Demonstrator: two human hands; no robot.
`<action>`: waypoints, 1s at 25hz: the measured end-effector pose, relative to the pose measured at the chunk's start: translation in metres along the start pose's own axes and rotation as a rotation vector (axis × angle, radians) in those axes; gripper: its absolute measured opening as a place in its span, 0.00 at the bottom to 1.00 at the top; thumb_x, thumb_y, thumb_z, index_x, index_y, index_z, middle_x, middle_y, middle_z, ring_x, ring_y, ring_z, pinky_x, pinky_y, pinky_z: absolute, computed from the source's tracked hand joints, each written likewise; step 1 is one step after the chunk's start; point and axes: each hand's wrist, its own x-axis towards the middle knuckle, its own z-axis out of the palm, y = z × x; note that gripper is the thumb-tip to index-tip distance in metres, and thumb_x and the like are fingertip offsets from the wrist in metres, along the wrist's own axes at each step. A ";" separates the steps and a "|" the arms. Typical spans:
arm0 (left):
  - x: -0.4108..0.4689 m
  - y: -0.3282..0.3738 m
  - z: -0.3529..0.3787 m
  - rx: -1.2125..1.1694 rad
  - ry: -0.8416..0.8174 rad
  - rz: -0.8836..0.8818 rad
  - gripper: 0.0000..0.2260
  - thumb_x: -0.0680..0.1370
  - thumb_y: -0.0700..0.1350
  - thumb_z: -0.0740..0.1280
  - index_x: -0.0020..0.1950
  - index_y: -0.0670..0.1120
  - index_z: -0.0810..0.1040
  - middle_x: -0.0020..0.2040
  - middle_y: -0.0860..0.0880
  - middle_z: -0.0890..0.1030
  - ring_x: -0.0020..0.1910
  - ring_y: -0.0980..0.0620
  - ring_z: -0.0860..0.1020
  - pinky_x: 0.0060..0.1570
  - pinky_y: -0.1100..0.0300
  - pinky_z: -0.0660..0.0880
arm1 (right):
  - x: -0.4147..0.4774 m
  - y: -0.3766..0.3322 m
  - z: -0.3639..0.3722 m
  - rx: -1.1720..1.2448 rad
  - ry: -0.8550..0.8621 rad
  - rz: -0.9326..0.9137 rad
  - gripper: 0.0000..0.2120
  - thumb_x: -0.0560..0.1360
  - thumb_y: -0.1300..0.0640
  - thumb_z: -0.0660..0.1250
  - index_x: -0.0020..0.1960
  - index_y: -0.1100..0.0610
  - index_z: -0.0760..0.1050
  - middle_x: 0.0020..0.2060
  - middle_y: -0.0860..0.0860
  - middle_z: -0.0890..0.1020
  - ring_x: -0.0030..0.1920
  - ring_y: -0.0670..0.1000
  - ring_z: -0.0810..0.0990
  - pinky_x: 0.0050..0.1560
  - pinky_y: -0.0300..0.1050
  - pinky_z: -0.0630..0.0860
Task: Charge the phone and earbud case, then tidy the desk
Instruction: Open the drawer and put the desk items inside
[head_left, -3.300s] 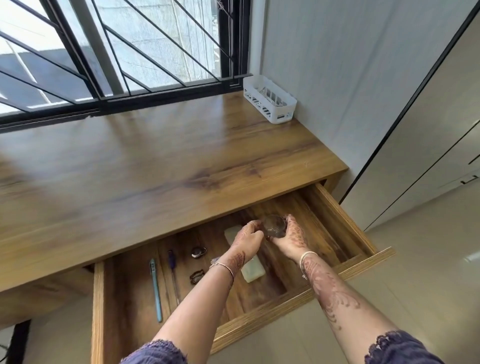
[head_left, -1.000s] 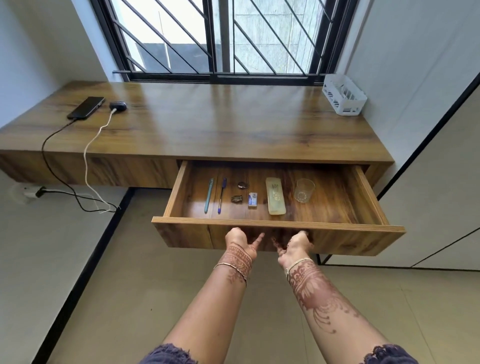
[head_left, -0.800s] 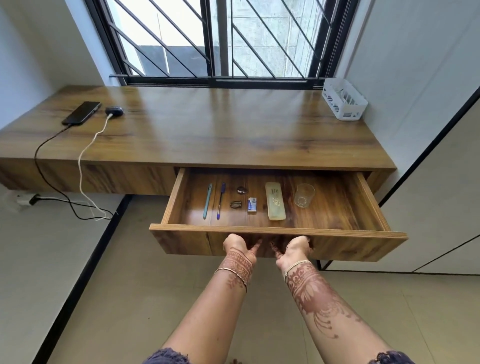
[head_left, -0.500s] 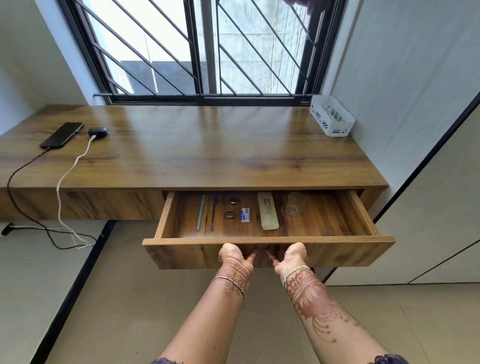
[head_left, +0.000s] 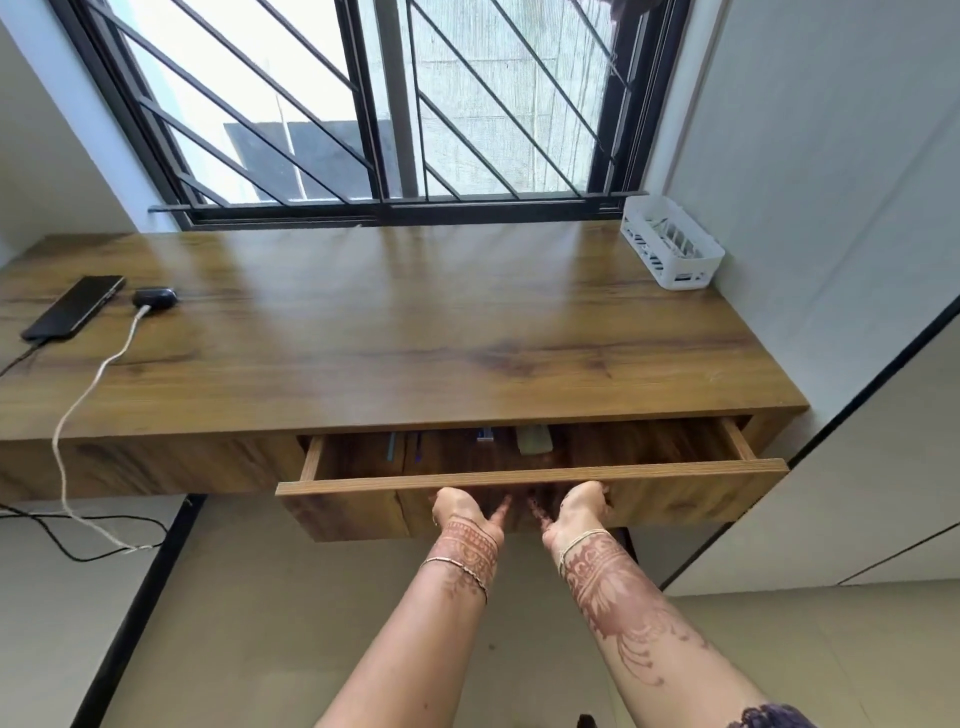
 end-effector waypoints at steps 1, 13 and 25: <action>0.002 0.001 0.006 -0.012 0.003 -0.007 0.18 0.82 0.41 0.50 0.71 0.42 0.64 0.72 0.41 0.64 0.68 0.36 0.66 0.57 0.37 0.74 | 0.004 -0.002 0.005 0.007 -0.002 0.002 0.25 0.77 0.44 0.50 0.72 0.51 0.60 0.69 0.54 0.70 0.62 0.61 0.73 0.55 0.63 0.76; 0.033 0.014 0.055 0.018 -0.006 0.041 0.21 0.79 0.41 0.48 0.71 0.43 0.67 0.71 0.41 0.67 0.65 0.39 0.69 0.55 0.40 0.75 | 0.027 -0.027 0.052 -0.004 -0.009 0.027 0.25 0.78 0.47 0.50 0.74 0.51 0.56 0.73 0.53 0.64 0.67 0.59 0.69 0.61 0.65 0.72; 0.043 0.022 0.072 -0.010 -0.005 0.045 0.18 0.78 0.39 0.48 0.64 0.43 0.71 0.62 0.42 0.71 0.53 0.41 0.70 0.58 0.39 0.73 | 0.008 -0.049 0.069 0.021 -0.034 0.088 0.21 0.78 0.56 0.48 0.70 0.56 0.64 0.69 0.55 0.68 0.58 0.57 0.71 0.61 0.60 0.73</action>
